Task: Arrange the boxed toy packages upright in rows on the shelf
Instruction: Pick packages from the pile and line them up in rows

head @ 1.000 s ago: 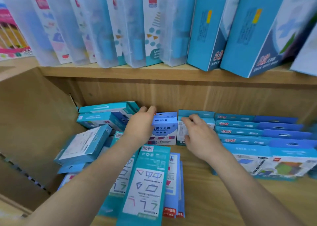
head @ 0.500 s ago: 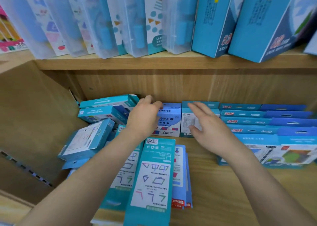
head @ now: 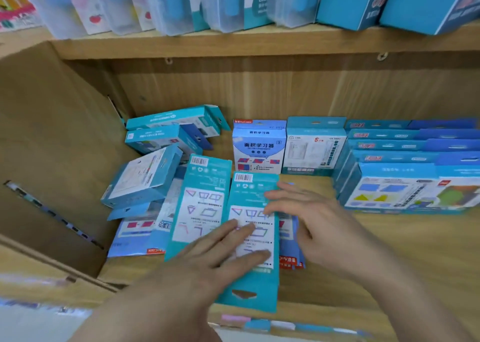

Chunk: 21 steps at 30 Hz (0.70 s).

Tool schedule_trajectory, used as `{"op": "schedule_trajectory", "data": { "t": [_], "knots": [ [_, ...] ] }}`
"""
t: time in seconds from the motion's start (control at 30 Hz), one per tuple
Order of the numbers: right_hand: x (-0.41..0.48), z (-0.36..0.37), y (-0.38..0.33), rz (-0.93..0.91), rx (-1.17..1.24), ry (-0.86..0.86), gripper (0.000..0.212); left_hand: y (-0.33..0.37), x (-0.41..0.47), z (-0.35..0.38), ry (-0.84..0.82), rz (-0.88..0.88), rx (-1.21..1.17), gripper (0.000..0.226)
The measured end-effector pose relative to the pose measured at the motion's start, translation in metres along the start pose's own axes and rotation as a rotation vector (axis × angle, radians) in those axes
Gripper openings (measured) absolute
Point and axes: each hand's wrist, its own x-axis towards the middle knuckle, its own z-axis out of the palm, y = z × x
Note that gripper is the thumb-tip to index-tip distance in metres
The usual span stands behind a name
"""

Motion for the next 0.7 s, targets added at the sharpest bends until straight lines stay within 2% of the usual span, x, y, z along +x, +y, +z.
{"op": "schedule_trajectory", "data": {
  "t": [0.07, 0.13, 0.2, 0.27, 0.33, 0.47, 0.53, 0.6, 0.7],
  "knots": [
    [0.000, 0.005, -0.002, 0.014, -0.018, -0.001, 0.065, 0.008, -0.001, 0.012, 0.211, 0.038, 0.161, 0.097],
    [-0.003, 0.009, -0.003, 0.016, 0.001, -0.027, 0.065, 0.011, -0.002, 0.017, 0.353, 0.078, 0.102, 0.085],
    [-0.007, 0.013, -0.004, 0.001, 0.001, -0.004, 0.068, 0.004, -0.003, 0.021, 0.495, 0.163, 0.033, 0.058],
    [-0.010, 0.017, -0.007, 0.001, 0.049, 0.048, 0.069, 0.003, -0.003, 0.012, 0.634, 0.180, -0.082, 0.042],
    [-0.010, 0.018, -0.012, 0.021, 0.137, 0.120, 0.065, 0.005, -0.002, -0.003, 0.765, 0.147, -0.200, 0.041],
    [0.002, 0.013, -0.024, -0.002, 0.266, 0.417, 0.049, 0.018, 0.004, -0.040, 1.040, 0.033, -0.608, 0.026],
    [0.007, 0.007, -0.030, 0.027, 0.341, 0.505, 0.037, 0.021, 0.010, -0.053, 1.077, 0.047, -0.874, 0.025],
    [0.008, 0.001, -0.036, 0.055, 0.423, 0.547, 0.026, 0.020, 0.015, -0.058, 0.997, 0.092, -1.122, 0.033],
    [0.009, -0.005, -0.047, 0.087, 0.658, 0.624, 0.024, 0.018, 0.023, -0.054, 0.849, 0.116, -1.182, 0.034]
  ]
}}
